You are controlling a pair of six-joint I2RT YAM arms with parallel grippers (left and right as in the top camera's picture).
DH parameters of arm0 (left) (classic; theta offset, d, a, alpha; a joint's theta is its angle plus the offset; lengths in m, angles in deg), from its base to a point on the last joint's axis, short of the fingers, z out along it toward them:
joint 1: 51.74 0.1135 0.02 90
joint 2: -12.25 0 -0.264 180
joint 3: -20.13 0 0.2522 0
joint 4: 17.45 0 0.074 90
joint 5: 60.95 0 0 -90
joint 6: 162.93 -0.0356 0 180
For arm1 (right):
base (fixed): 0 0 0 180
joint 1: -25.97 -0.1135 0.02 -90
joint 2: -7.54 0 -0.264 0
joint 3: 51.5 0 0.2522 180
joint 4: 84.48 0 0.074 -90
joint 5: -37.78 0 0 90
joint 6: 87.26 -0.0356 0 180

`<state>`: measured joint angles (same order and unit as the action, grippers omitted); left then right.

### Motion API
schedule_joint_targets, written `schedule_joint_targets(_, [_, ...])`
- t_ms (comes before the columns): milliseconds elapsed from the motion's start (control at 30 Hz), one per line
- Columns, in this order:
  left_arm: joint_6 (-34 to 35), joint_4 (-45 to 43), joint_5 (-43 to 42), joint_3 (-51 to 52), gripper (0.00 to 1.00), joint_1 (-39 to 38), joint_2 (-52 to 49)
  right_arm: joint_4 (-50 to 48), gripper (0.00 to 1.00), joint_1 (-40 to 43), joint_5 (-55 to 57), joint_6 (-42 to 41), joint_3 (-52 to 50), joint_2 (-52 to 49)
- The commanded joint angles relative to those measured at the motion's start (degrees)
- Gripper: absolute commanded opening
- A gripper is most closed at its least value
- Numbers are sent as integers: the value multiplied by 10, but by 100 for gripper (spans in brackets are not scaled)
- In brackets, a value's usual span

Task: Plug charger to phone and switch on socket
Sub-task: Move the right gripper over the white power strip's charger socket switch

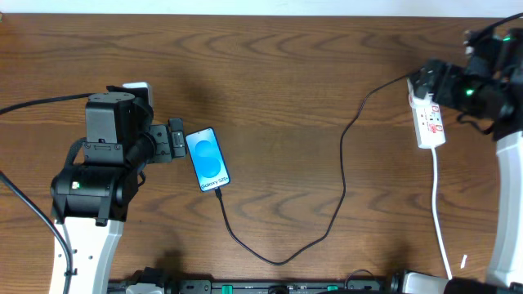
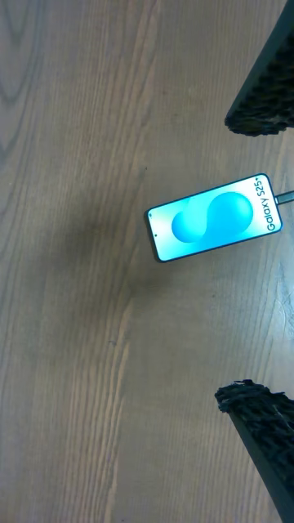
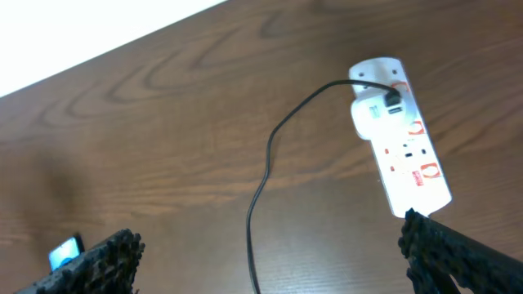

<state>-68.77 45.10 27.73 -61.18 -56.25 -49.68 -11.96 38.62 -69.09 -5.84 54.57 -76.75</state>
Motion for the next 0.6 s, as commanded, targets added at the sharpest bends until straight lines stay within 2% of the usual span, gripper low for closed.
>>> schedule_joint_targets(0, [-9, 1, 5, -7, 98, -1, -2, 24, 99, 35, -57, 34, 48, -41])
schedule_joint_targets(233, [-9, 0, 5, -7, 98, -1, -2, 114, 99, 73, -82, 122, 172, -169])
schedule_joint_targets(467, [-9, 0, 5, -7, 98, -1, -2, 135, 99, 104, -82, 129, 261, -283])
schedule_joint_targets(567, [-9, 0, 5, -7, 98, -1, -2, 126, 99, 123, -89, 171, 267, -313])
